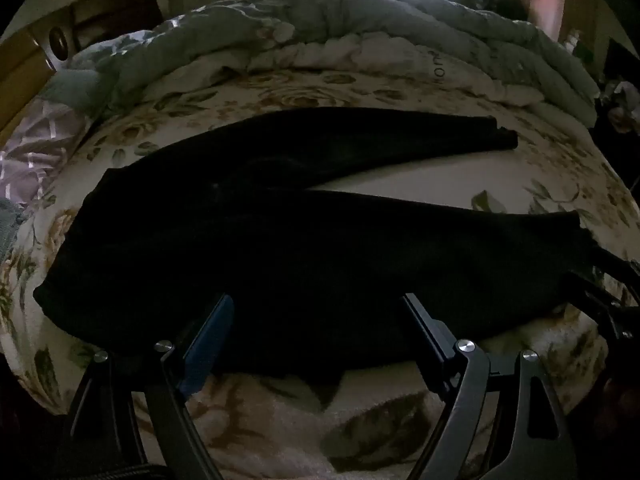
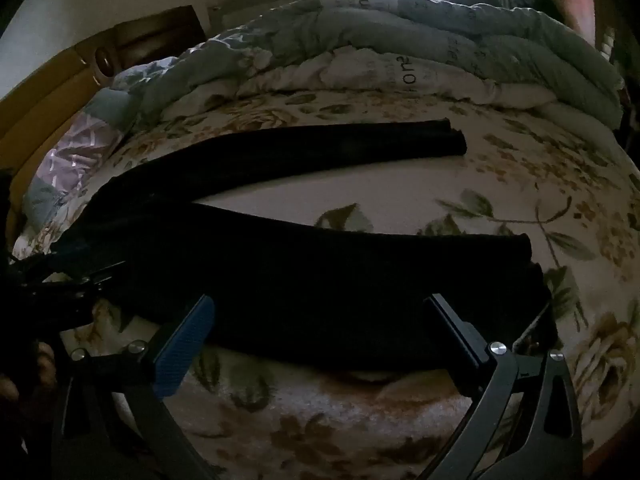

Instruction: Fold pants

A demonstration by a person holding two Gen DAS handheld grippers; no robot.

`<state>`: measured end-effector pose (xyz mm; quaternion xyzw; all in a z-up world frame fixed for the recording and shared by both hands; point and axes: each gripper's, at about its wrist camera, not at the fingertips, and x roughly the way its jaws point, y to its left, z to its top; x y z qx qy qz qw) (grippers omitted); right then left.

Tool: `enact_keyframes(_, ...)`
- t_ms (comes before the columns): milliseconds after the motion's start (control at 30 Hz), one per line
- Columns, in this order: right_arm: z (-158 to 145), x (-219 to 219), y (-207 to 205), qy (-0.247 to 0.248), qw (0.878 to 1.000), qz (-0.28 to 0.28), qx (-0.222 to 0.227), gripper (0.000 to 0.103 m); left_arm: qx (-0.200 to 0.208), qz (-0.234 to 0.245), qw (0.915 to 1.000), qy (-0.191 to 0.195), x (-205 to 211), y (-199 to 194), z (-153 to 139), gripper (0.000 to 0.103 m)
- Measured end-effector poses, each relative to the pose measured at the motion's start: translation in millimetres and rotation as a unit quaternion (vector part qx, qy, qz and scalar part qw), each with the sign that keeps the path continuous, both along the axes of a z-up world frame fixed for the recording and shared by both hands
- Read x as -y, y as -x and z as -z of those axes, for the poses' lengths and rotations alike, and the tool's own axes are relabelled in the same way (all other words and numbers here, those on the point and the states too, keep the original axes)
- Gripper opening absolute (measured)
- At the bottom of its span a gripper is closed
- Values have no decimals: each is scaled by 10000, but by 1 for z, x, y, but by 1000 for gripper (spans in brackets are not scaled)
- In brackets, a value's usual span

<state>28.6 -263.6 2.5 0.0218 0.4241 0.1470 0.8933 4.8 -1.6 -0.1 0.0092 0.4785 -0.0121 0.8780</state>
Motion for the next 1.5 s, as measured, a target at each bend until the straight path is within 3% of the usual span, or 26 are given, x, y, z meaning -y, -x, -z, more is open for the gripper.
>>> enact_keyframes(100, 0, 0, 1, -12, 10000, -14, 8, 103, 38, 77, 10000, -48, 3, -8, 0, 84)
enact_keyframes(167, -1, 0, 2, -4, 10000, -33, 7, 103, 416, -58, 9990, -178, 3, 14, 3, 84)
enact_keyframes(300, 3, 6, -3, -39, 10000, 8, -37, 103, 175, -28, 9997, -187, 4, 8, 1, 84)
enact_keyframes(1500, 15, -1, -2, -81, 9998, 48, -169, 103, 14, -44, 9999, -131, -5, 0, 11, 84)
